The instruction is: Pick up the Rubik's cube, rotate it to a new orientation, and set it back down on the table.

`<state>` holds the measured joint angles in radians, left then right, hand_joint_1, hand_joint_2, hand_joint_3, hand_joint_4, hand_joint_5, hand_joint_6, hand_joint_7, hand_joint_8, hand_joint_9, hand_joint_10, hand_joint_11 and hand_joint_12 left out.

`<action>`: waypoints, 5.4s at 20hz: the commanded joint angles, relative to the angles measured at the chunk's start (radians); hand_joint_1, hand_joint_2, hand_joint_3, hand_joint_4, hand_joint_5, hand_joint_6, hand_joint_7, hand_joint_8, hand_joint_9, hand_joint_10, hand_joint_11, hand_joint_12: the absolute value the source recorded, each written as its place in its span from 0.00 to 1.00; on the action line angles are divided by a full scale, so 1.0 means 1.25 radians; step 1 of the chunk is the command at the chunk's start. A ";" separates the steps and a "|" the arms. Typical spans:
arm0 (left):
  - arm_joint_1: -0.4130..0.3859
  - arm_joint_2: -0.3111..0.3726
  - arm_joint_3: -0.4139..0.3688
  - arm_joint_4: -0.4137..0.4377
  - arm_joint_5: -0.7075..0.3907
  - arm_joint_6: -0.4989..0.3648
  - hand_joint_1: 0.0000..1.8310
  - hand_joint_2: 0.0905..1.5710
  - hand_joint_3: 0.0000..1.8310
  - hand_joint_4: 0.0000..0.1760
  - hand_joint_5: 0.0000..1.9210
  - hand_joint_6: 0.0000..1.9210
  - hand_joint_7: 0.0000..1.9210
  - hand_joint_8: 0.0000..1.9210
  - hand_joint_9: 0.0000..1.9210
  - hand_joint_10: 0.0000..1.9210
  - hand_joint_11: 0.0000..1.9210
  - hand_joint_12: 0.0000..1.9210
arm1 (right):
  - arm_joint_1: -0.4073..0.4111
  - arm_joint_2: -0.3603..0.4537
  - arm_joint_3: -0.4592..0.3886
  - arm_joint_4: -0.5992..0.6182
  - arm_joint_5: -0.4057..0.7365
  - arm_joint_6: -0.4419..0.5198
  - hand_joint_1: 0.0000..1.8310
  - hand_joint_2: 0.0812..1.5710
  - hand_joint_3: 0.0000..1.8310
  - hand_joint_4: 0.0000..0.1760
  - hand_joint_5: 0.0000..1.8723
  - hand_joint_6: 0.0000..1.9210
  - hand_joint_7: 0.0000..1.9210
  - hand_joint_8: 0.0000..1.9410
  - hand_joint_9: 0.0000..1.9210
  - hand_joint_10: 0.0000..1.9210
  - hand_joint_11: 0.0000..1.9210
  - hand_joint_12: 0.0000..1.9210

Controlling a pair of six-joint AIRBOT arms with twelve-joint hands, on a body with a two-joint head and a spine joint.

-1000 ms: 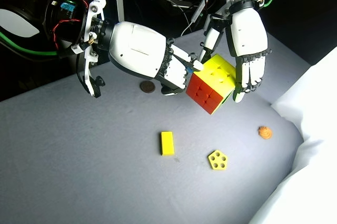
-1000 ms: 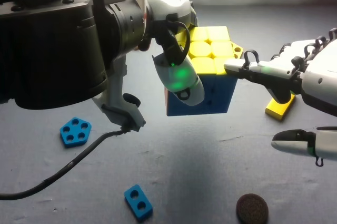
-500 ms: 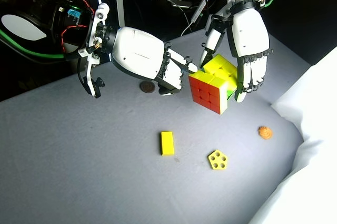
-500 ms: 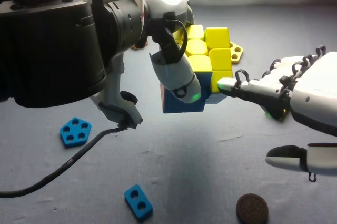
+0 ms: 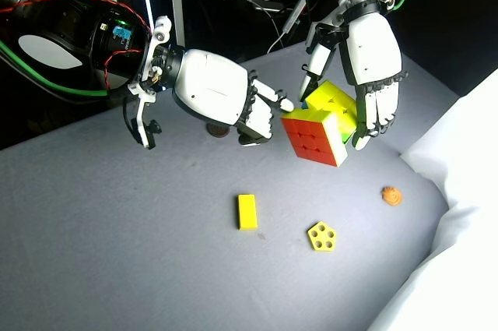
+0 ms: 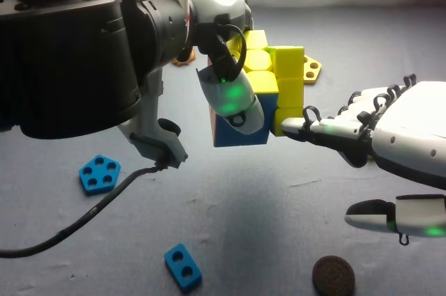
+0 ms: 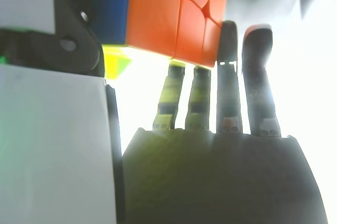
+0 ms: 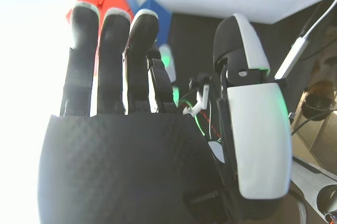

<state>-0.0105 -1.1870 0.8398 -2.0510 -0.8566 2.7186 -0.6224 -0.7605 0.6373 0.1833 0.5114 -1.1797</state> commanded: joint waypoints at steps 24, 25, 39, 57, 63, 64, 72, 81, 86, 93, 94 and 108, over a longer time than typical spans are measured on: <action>-0.033 -0.001 0.006 0.049 0.024 -0.012 0.56 0.85 0.00 0.00 0.29 0.85 0.06 1.00 0.09 1.00 0.15 1.00 | 0.047 -0.029 0.025 0.024 0.071 -0.039 0.38 0.73 0.00 0.00 0.07 0.00 0.22 0.86 0.19 1.00 0.16 1.00; -0.033 -0.001 0.006 0.049 0.024 -0.012 0.56 0.86 0.00 0.00 0.28 0.86 0.07 1.00 0.10 1.00 0.15 1.00 | 0.049 -0.019 0.014 0.014 0.072 -0.039 0.35 0.74 0.00 0.00 0.07 0.00 0.21 0.87 0.19 1.00 0.15 1.00; -0.034 -0.001 0.008 0.049 0.024 -0.012 0.55 0.90 0.00 0.00 0.26 0.88 0.22 1.00 0.12 1.00 0.16 1.00 | 0.034 -0.038 0.062 0.020 0.067 -0.067 0.39 0.73 0.00 0.00 0.09 0.01 0.22 0.87 0.20 1.00 0.15 1.00; -0.033 -0.002 0.010 0.050 0.024 -0.012 0.54 0.88 0.00 0.00 0.26 0.89 0.10 1.00 0.11 1.00 0.16 1.00 | 0.026 -0.066 0.090 0.044 0.080 -0.090 0.40 0.72 0.00 0.00 0.10 0.01 0.22 0.87 0.20 1.00 0.16 1.00; -0.033 -0.002 0.010 0.050 0.022 -0.012 0.54 0.91 0.00 0.01 0.24 0.90 0.22 1.00 0.10 1.00 0.15 1.00 | 0.036 -0.067 0.091 0.088 0.094 -0.115 0.38 0.73 0.00 0.00 0.09 0.00 0.21 0.88 0.20 1.00 0.16 1.00; -0.033 -0.003 0.010 0.050 0.022 -0.012 0.65 0.79 0.00 0.00 0.12 0.93 0.09 1.00 0.10 1.00 0.15 1.00 | 0.036 -0.067 0.092 0.089 0.094 -0.117 0.38 0.73 0.00 0.00 0.09 0.00 0.21 0.88 0.20 1.00 0.16 1.00; -0.034 -0.003 0.011 0.050 0.022 -0.012 0.54 0.91 0.00 0.03 0.24 0.91 0.22 1.00 0.11 1.00 0.15 1.00 | 0.036 -0.070 0.092 0.089 0.092 -0.127 0.38 0.73 0.00 0.00 0.09 0.00 0.21 0.86 0.20 1.00 0.15 1.00; -0.033 -0.003 0.010 0.049 0.022 -0.012 0.55 0.90 0.00 0.00 0.25 0.89 0.19 1.00 0.12 1.00 0.16 1.00 | 0.032 -0.079 0.102 0.103 0.085 -0.147 0.38 0.74 0.00 0.00 0.09 0.01 0.20 0.89 0.20 1.00 0.16 1.00; -0.033 -0.003 0.010 0.049 0.022 -0.012 0.54 0.92 0.00 0.06 0.22 0.92 0.22 1.00 0.12 1.00 0.17 1.00 | 0.034 -0.083 0.113 0.123 0.085 -0.151 0.39 0.73 0.00 0.00 0.10 0.01 0.21 0.86 0.19 1.00 0.17 1.00; -0.033 -0.002 0.009 0.049 0.022 -0.012 0.54 0.91 0.00 0.00 0.24 0.92 0.19 1.00 0.11 1.00 0.16 1.00 | 0.040 -0.071 0.103 0.123 0.084 -0.156 0.38 0.73 0.00 0.00 0.11 0.01 0.21 0.88 0.20 1.00 0.16 1.00; -0.032 -0.002 0.008 0.049 0.022 -0.012 0.54 0.89 0.00 0.00 0.25 0.90 0.10 1.00 0.11 1.00 0.16 1.00 | 0.046 -0.057 0.093 0.123 0.084 -0.155 0.38 0.73 0.00 0.00 0.10 0.00 0.21 0.88 0.20 1.00 0.16 1.00; 0.129 -0.002 -0.017 0.198 0.076 -0.181 0.55 0.87 0.00 0.00 0.28 0.87 0.07 1.00 0.11 1.00 0.16 1.00 | 0.192 0.149 0.115 0.012 0.155 -0.089 0.39 0.73 0.00 0.00 0.11 0.00 0.19 0.84 0.19 0.99 0.18 1.00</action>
<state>0.1699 -1.1942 0.8207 -1.8774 -0.7811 2.4996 -0.3954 -0.5781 0.7837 0.1886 0.5892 -1.2720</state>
